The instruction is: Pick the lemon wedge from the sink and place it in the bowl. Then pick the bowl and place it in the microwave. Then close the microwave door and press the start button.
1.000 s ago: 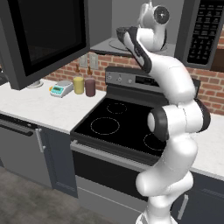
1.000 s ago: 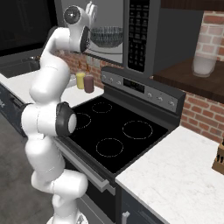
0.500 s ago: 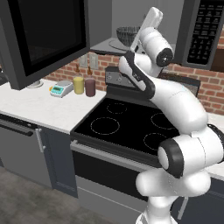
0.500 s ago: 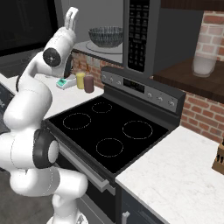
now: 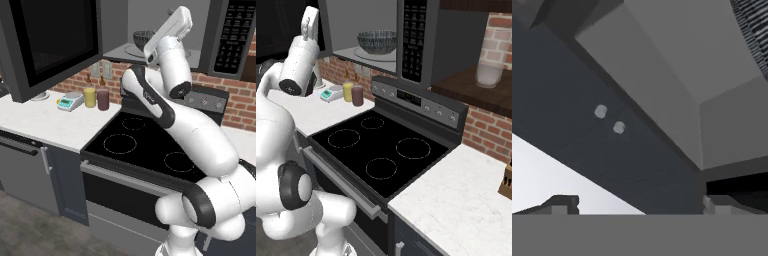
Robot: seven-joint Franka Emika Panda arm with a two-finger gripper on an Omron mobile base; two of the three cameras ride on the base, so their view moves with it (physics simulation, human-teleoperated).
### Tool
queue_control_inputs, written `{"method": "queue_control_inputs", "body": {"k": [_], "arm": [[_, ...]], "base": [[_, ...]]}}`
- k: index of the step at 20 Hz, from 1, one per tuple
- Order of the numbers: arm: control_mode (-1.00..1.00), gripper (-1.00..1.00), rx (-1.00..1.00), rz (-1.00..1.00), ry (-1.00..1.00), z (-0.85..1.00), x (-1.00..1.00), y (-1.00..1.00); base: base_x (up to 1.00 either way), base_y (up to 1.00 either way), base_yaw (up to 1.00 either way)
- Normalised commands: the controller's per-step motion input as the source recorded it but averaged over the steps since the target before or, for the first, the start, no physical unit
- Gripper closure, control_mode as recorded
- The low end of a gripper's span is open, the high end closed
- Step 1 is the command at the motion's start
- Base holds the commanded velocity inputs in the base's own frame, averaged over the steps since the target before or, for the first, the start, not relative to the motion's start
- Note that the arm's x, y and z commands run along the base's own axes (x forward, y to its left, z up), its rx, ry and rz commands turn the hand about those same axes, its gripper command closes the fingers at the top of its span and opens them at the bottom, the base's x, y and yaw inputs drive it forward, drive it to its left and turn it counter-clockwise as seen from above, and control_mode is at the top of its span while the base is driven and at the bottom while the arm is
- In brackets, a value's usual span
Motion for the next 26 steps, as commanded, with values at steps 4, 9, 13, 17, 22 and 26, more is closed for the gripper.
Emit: {"method": "queue_control_inputs", "body": {"k": [4,9,13,17,22,26], "arm": [[-1.00,-1.00,0.00,0.01,0.04,0.31,-1.00,0.01],[-1.00,-1.00,-0.12,0.06,0.20,0.04,-1.00,0.11],[-1.00,-1.00,-0.19,0.04,0.19,0.00,-1.00,0.36],[-1.00,-1.00,-0.23,0.01,0.12,-0.01,-1.00,0.61],[-1.00,-1.00,-0.04,0.00,-0.24,-0.11,-1.00,0.99],[-1.00,-1.00,0.08,0.00,-0.25,-0.02,-1.00,1.00]], "base": [[0.00,0.00,0.00],[0.00,0.00,0.00],[0.00,0.00,0.00],[0.00,0.00,0.00],[0.00,0.00,0.00],[0.00,0.00,0.00]]}}
